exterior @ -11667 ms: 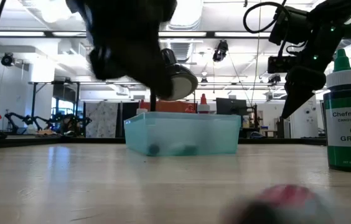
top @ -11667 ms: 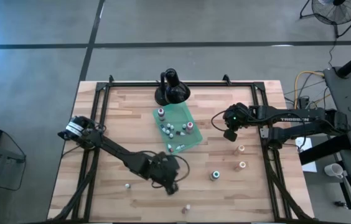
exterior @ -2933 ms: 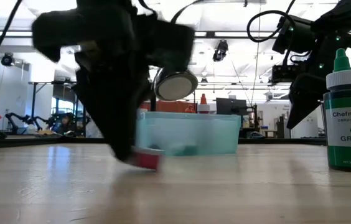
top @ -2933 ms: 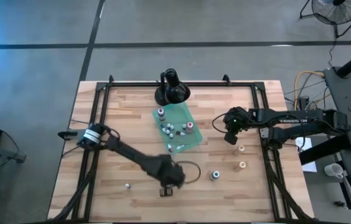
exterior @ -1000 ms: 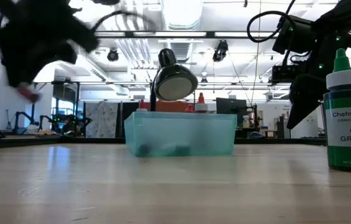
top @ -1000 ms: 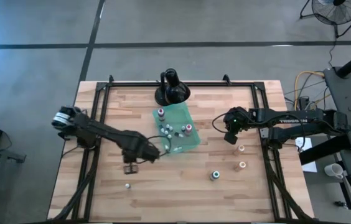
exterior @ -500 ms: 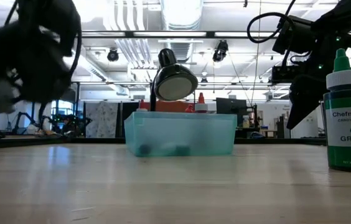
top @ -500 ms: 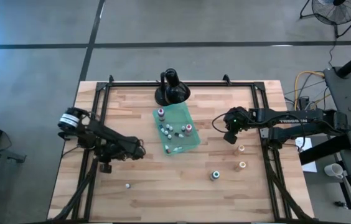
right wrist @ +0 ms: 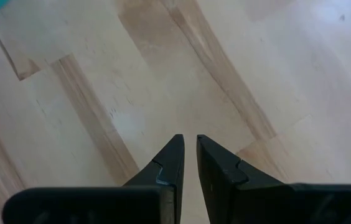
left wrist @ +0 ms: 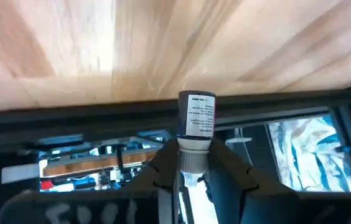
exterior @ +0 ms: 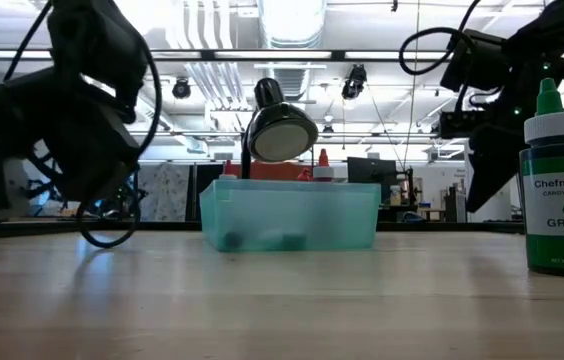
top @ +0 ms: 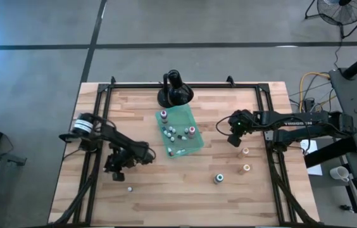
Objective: Pick & Place food coloring
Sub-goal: Put the small pink food coloring bottle into the green bin
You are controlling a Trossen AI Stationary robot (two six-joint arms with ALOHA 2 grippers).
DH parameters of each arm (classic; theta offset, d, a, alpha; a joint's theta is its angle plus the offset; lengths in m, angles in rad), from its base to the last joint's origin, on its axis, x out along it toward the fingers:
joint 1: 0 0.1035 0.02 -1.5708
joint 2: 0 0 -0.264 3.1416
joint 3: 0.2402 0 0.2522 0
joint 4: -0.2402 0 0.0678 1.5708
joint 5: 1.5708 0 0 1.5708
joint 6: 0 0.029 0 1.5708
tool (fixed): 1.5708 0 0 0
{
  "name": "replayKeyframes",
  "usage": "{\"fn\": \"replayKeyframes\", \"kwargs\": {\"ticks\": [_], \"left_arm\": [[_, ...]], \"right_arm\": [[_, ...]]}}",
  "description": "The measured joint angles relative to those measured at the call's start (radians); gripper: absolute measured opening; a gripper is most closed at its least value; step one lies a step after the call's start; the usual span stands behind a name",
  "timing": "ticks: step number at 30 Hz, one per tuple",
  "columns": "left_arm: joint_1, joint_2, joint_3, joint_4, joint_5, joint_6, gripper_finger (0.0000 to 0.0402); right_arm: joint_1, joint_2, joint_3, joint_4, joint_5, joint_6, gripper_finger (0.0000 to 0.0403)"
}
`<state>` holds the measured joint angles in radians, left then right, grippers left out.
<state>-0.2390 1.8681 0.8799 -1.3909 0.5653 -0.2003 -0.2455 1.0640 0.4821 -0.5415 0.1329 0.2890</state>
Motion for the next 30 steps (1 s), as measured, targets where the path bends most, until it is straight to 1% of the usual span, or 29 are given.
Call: {"fn": "replayKeyframes", "kwargs": {"ticks": [5, 10, 18, 26, 30], "left_arm": [[0.002, 0.060, 0.020, 0.007, 0.012, -0.004, 0.0039], [0.002, 0.113, 0.023, 0.018, 0.056, -0.004, 0.0039], [0.002, 0.145, 0.054, 0.021, 0.040, -0.019, 0.0042], [0.002, 0.145, 0.101, 0.051, 0.035, -0.090, 0.0092], [0.002, 0.145, 0.115, 0.049, 0.035, -0.105, 0.0108]], "right_arm": [[0.000, 0.000, -0.002, 0.000, 0.000, 0.000, 0.0038], [0.000, 0.000, -0.002, 0.002, -0.001, 0.000, 0.0038], [0.000, 0.000, -0.002, 0.001, -0.002, -0.001, 0.0038], [0.000, 0.000, -0.003, 0.001, -0.001, -0.004, 0.0038], [0.000, 0.000, -0.003, 0.002, -0.001, -0.004, 0.0038]]}}
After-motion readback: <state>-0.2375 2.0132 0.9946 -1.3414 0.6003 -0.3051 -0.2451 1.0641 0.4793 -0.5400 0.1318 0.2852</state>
